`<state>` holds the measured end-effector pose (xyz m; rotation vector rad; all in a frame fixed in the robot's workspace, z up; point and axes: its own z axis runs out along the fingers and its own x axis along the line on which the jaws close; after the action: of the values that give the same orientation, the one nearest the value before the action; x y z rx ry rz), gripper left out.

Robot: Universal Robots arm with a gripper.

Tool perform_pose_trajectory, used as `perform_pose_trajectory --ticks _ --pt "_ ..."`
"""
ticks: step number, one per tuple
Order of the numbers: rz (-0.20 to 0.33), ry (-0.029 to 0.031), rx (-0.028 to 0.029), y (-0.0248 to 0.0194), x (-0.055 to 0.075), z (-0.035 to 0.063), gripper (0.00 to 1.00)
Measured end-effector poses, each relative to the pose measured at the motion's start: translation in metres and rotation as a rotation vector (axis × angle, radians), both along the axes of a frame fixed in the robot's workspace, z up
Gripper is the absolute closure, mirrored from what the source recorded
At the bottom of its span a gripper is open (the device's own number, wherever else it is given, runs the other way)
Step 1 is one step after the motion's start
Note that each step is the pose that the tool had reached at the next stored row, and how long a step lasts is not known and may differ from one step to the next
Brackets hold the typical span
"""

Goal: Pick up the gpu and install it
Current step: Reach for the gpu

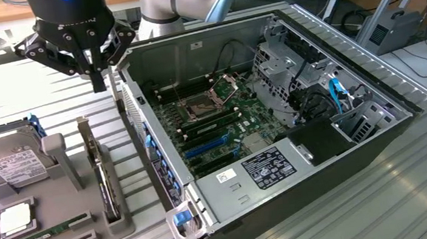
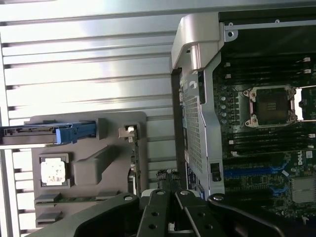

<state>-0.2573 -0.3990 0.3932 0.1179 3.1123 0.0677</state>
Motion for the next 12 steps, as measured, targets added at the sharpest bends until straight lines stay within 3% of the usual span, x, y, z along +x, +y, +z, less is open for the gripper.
perform_pose_trajectory --ticks 12 --pt "0.0 0.0001 0.0 0.0 -0.0079 0.0 0.89"
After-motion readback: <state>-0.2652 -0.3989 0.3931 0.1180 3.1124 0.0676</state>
